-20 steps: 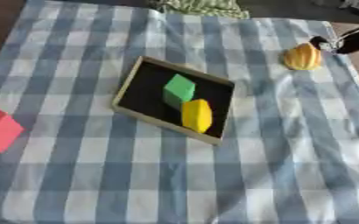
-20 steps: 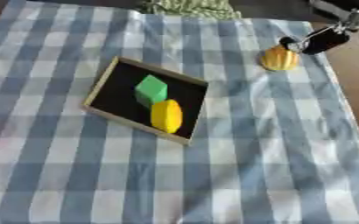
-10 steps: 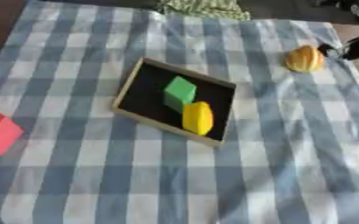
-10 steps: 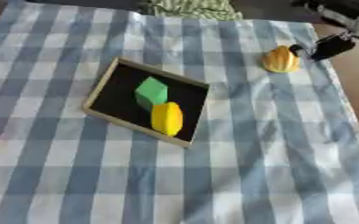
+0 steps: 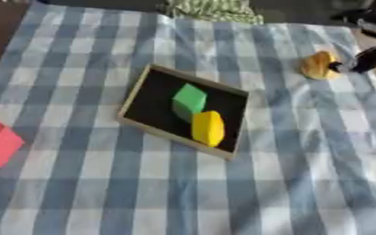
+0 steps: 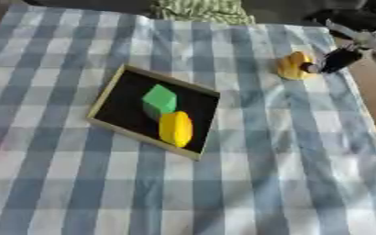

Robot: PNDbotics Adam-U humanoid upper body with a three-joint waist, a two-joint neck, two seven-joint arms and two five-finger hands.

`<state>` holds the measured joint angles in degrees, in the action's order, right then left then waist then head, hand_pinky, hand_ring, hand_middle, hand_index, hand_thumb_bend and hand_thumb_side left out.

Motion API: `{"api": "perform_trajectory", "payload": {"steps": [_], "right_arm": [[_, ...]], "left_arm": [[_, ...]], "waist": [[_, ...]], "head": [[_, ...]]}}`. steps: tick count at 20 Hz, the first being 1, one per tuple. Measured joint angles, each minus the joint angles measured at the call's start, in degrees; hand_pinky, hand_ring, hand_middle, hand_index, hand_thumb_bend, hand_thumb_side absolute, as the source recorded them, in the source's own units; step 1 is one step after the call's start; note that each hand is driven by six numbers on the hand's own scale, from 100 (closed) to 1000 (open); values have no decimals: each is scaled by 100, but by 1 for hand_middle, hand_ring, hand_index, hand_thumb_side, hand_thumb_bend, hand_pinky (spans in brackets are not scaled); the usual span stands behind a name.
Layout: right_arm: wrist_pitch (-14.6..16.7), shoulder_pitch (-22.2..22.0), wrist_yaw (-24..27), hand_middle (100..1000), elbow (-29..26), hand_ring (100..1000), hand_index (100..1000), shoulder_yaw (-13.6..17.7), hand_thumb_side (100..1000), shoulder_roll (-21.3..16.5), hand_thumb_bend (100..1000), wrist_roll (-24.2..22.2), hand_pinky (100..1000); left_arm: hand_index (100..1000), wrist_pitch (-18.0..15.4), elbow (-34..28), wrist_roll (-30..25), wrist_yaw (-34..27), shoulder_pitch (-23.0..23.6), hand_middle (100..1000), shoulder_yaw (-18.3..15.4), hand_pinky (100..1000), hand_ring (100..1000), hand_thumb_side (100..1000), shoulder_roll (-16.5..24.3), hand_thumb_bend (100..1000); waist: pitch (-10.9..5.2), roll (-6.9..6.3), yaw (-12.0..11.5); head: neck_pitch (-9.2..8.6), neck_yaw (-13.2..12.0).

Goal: Pick up objects on the table and place them in the box.

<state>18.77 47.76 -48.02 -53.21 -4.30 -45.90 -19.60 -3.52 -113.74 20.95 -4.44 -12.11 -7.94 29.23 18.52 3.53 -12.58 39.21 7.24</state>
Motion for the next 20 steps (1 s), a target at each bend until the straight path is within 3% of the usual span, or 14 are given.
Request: {"api": "perform_trajectory", "payload": {"steps": [5,14,20], "right_arm": [[14,62,-250,947,349,1000,984,33,298,78,436,78,951],[-47,123,-327,913,646,985,968,112,183,199,225,218,933],[-271,233,-366,914,853,980,968,153,234,297,178,343,925]], "left_arm": [[838,9,0,-12,2,-1,689,1,998,783,611,-1,100],[838,12,0,-23,5,-3,689,3,999,785,611,-4,100],[838,9,0,-34,13,-15,689,4,999,785,610,-5,100]], "waist": [[47,0,-45],[99,0,-63],[133,0,-101]], "head": [[-23,4],[-48,3],[-85,23]]}}
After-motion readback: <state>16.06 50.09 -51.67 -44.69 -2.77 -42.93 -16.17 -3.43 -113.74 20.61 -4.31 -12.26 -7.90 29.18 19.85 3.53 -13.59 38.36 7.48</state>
